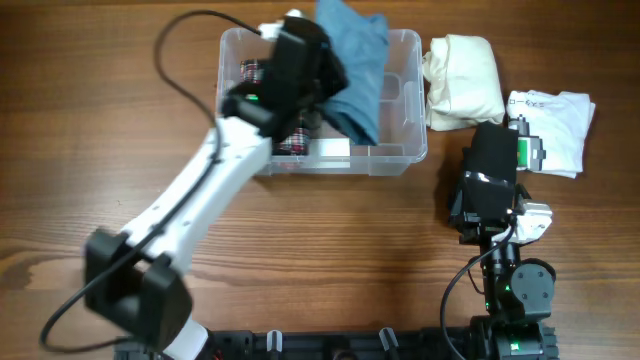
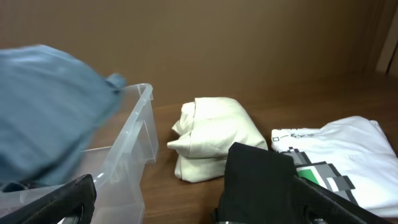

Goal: Pack container
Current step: 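Grasp the folded blue denim with the left gripper and carry it into the bin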

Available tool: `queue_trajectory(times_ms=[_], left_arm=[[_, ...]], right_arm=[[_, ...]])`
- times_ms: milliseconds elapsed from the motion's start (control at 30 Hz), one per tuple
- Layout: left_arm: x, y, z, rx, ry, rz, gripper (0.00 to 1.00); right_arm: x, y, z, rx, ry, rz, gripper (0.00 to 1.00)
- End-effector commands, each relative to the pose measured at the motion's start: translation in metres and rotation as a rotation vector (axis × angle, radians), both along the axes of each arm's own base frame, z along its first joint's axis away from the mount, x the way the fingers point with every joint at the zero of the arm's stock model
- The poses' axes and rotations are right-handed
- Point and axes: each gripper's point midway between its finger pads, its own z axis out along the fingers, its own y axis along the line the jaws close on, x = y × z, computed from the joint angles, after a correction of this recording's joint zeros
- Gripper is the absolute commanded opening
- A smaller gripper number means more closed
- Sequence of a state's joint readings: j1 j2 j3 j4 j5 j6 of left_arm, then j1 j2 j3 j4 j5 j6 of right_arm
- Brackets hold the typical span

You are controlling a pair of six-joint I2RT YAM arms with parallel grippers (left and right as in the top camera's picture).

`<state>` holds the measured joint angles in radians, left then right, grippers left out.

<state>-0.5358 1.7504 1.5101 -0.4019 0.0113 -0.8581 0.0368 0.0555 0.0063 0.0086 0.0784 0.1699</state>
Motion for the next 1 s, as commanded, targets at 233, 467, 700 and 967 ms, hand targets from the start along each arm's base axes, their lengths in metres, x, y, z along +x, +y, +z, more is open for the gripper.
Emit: queue_trajectory(times_ms=[233, 467, 700, 967], left_arm=[[0.006, -0.048, -0.057, -0.037, 0.070, 0.091, 0.04], [-0.013, -0.032, -0.080, 0.095, 0.142, 0.131, 0.04], [-0.013, -0.011, -0.088, 0.194, 0.148, 0.155, 1.00], [-0.012, 0.051, -0.089, 0.340, 0.207, 0.148, 0.67]], right_arm=[[0.000, 0.003, 0.001, -0.012, -0.003, 0.018, 1.00], [0.000, 0.003, 0.001, -0.012, -0.003, 0.018, 1.00], [0.000, 0.003, 0.001, -0.012, -0.003, 0.018, 1.00], [0.000, 0.003, 0.001, -0.012, -0.003, 0.018, 1.00]])
